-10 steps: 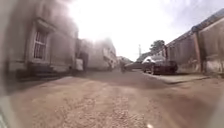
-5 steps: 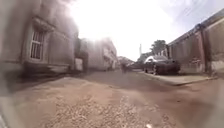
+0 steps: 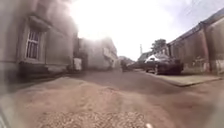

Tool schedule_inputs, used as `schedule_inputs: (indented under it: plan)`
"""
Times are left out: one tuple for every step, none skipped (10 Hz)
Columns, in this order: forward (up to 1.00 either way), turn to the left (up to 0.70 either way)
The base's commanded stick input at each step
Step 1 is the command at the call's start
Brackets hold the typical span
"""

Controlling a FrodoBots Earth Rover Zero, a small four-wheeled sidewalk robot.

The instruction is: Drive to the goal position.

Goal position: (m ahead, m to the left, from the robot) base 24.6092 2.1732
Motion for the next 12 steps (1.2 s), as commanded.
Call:
schedule_inputs:
  plan:
    - [0.7,0.01]
    - [0.7,0.01]
    - [0.7,0.01]
    - [0.7,0.01]
    - [0.7,0.01]
    - [0.7,0.01]
    - [0.7,0.01]
    - [0.7,0.01]
    - [0.7,0.01]
    - [0.7,0.01]
    - [0.7,0.01]
    - [0.7,0.01]
